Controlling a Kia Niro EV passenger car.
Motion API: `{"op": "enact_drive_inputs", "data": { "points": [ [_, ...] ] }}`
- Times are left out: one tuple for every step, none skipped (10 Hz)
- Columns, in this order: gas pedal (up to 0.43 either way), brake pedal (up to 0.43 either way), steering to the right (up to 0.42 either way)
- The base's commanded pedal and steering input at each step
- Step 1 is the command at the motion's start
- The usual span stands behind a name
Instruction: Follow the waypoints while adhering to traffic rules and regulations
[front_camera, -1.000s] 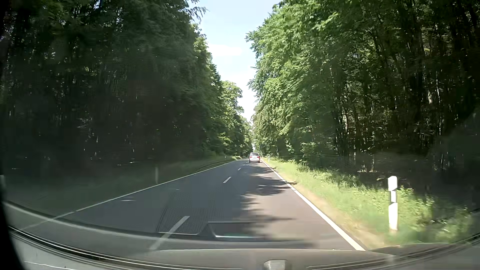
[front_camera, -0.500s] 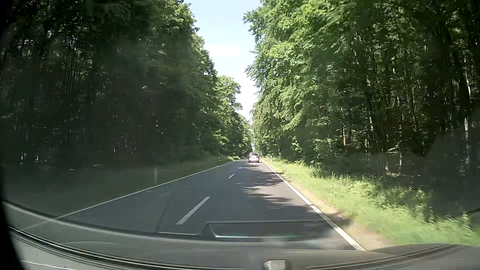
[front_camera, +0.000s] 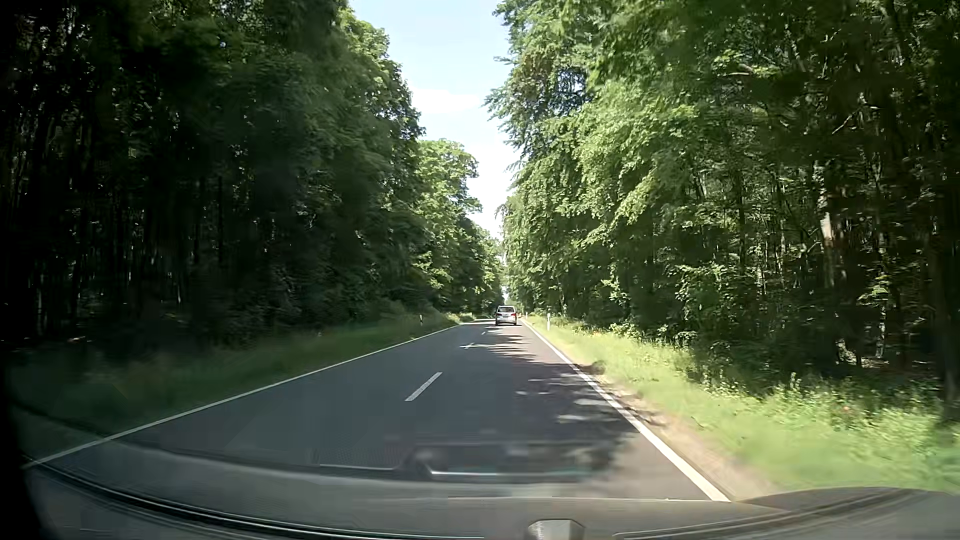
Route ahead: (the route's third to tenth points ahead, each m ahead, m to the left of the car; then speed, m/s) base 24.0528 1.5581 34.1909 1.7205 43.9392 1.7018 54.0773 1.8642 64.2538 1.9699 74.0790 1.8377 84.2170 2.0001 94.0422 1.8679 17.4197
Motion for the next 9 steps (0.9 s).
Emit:
{"op": "enact_drive_inputs", "data": {
  "points": [
    [0.087, 0.030, 0.000],
    [0.087, 0.030, 0.001],
    [0.087, 0.030, 0.000],
    [0.098, 0.030, 0.000],
    [0.098, 0.030, 0.000],
    [0.098, 0.030, -0.001],
    [0.098, 0.030, -0.001],
    [0.110, 0.030, -0.001],
    [0.110, 0.030, -0.001]
  ]
}}
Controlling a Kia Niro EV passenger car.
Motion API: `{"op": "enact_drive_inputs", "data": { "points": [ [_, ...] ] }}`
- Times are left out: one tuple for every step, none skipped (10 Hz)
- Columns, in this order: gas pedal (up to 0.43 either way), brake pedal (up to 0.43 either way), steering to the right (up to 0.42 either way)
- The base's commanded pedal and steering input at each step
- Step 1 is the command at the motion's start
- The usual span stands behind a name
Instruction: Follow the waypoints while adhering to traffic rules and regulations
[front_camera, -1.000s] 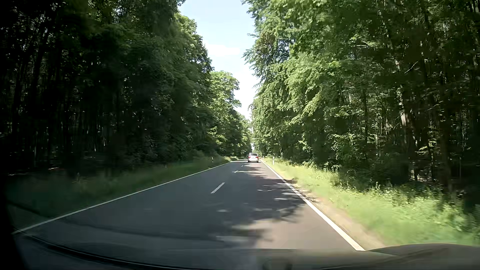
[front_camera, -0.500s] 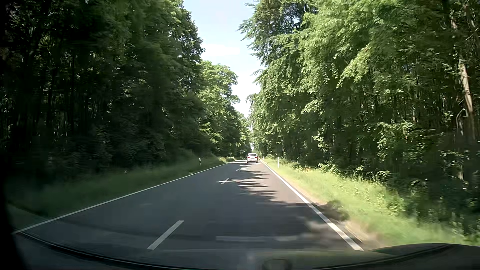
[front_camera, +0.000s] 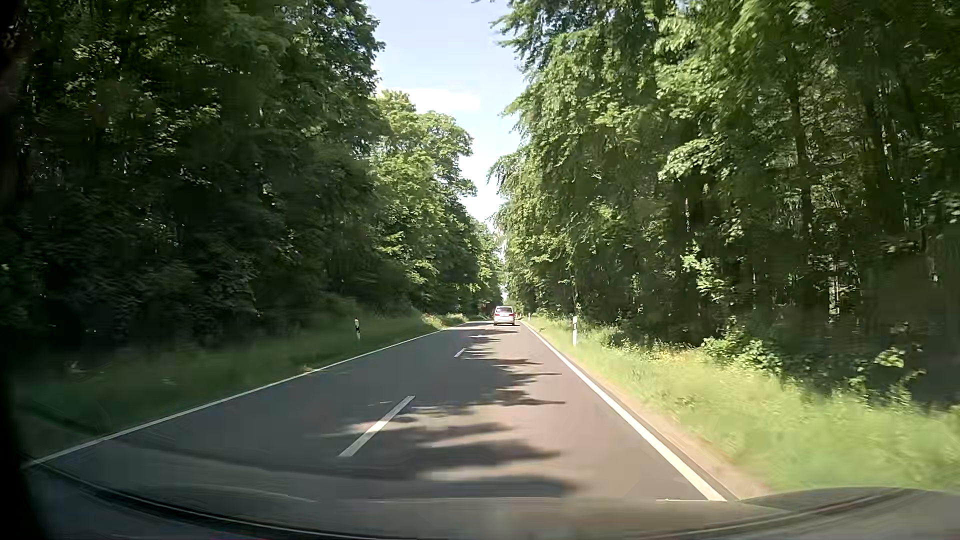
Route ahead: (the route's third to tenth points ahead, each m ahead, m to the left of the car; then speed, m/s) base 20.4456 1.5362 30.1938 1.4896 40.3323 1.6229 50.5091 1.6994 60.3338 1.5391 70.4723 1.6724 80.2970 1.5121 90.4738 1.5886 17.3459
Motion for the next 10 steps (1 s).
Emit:
{"op": "enact_drive_inputs", "data": {
  "points": [
    [0.118, 0.030, -0.002],
    [0.118, 0.030, -0.001],
    [0.118, 0.030, -0.001],
    [0.130, 0.030, -0.001],
    [0.130, 0.030, -0.001],
    [0.138, 0.030, -0.001],
    [0.150, 0.030, -0.001],
    [0.150, 0.030, -0.001],
    [0.157, 0.030, -0.001],
    [0.169, 0.030, -0.001]
  ]
}}
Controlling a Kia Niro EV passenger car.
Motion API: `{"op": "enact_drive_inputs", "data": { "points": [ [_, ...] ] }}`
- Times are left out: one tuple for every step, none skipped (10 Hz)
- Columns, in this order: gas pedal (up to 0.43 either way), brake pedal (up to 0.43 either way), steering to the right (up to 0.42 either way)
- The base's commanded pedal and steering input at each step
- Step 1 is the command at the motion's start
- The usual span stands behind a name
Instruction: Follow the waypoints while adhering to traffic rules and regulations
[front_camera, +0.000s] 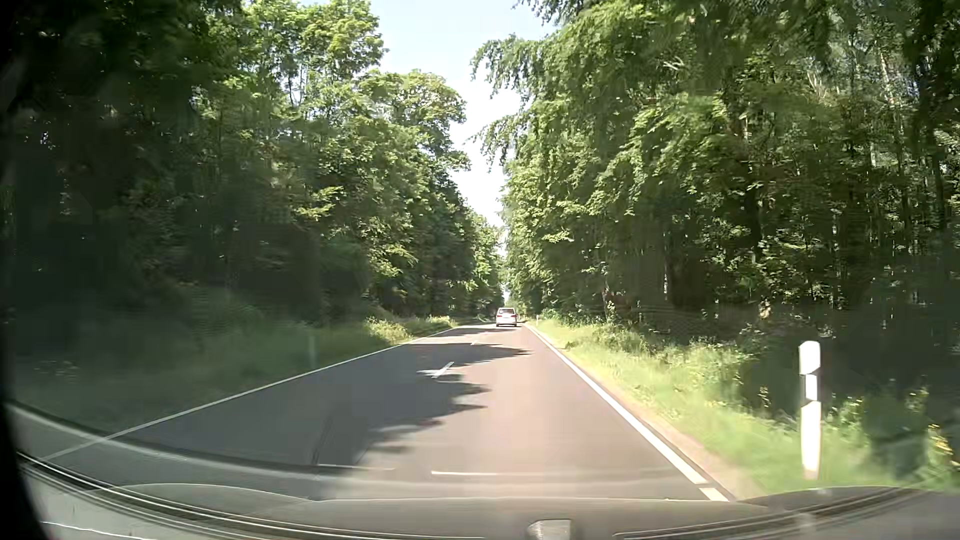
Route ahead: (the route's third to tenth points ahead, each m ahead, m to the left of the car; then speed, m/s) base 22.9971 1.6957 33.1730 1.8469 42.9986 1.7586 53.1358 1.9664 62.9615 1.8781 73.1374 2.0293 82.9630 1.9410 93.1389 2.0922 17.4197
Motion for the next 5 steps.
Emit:
{"op": "enact_drive_inputs", "data": {
  "points": [
    [0.169, 0.030, 0.000],
    [0.169, 0.030, 0.001],
    [0.169, 0.030, 0.001],
    [0.169, 0.030, 0.001],
    [0.169, 0.030, 0.001]
  ]
}}
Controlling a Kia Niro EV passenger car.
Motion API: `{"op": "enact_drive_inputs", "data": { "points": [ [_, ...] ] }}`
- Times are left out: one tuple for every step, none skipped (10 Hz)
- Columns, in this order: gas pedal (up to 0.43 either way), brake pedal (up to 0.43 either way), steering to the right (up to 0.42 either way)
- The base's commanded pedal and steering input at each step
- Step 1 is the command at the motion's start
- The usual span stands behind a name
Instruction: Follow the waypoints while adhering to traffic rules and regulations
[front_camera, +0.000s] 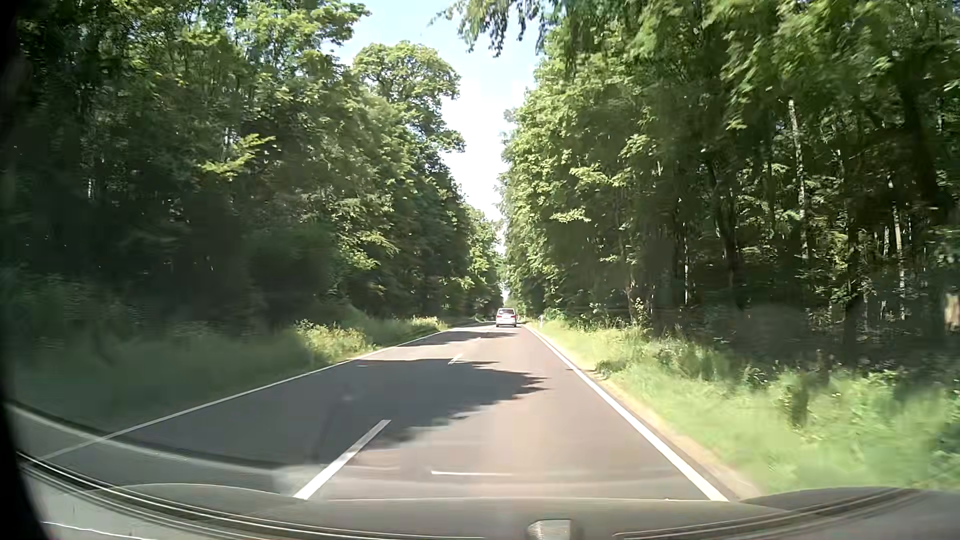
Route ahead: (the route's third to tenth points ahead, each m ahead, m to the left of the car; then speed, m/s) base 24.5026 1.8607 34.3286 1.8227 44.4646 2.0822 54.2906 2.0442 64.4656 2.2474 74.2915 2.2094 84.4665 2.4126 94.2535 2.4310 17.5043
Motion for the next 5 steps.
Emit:
{"op": "enact_drive_inputs", "data": {
  "points": [
    [0.169, 0.030, 0.001],
    [0.169, 0.030, 0.001],
    [0.169, 0.030, 0.001],
    [0.169, 0.030, 0.001],
    [0.169, 0.030, 0.001]
  ]
}}
